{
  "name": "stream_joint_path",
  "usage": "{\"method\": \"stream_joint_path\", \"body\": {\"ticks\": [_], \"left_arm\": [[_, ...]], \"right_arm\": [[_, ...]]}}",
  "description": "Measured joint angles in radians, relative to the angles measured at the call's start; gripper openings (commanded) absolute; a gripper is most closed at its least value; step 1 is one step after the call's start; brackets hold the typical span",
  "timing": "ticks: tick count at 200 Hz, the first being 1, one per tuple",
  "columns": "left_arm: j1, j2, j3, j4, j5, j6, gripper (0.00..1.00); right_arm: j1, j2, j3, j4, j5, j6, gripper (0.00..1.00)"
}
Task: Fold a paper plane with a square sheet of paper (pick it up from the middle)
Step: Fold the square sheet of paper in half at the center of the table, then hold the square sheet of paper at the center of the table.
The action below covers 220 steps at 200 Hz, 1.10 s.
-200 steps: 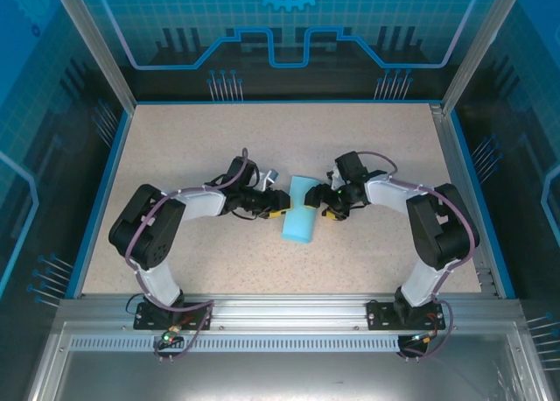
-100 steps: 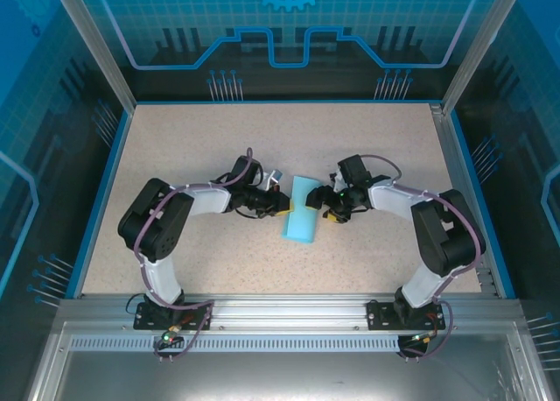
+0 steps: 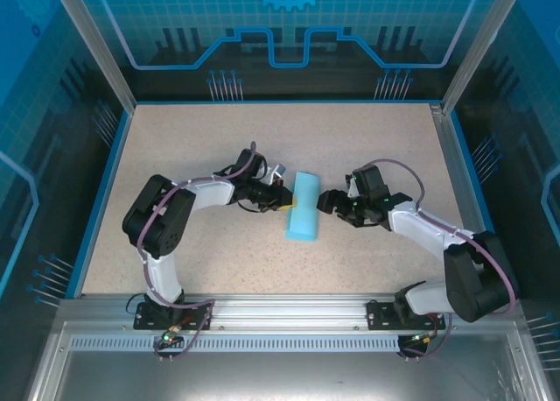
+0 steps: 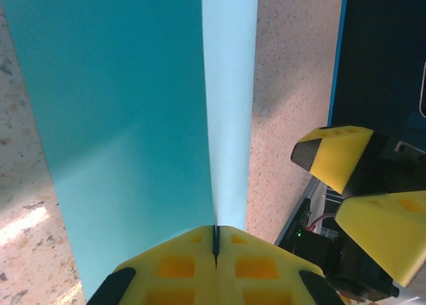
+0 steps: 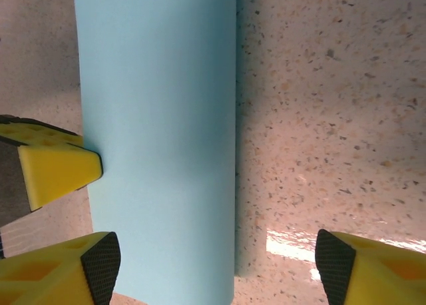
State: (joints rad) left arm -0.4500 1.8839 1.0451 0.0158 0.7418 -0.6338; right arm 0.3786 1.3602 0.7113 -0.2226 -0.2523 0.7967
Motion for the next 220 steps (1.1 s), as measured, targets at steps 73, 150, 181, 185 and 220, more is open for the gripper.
{"method": "stream_joint_path", "body": {"ticks": [73,150,181,185,220], "left_arm": [[0.0,0.026,0.045,-0.066,0.0,0.03,0.04],[0.0,0.053,0.071,-0.109,0.0,0.053,0.05],[0.0,0.064,0.074,-0.109,0.0,0.054,0.09],[0.0,0.064,0.074,-0.109,0.0,0.053,0.09],[0.0,0.064,0.074,-0.116,-0.005,0.053,0.3]], "right_arm": [[0.014,0.181,0.049,0.03,-0.051,0.015,0.61],[0.014,0.246,0.105,0.067,-0.105,0.015,0.59],[0.014,0.279,0.11,0.065,-0.108,0.015,0.56],[0.014,0.283,0.113,0.062,-0.108,0.015,0.56],[0.015,0.316,0.135,0.049,-0.1,0.015,0.55]]}}
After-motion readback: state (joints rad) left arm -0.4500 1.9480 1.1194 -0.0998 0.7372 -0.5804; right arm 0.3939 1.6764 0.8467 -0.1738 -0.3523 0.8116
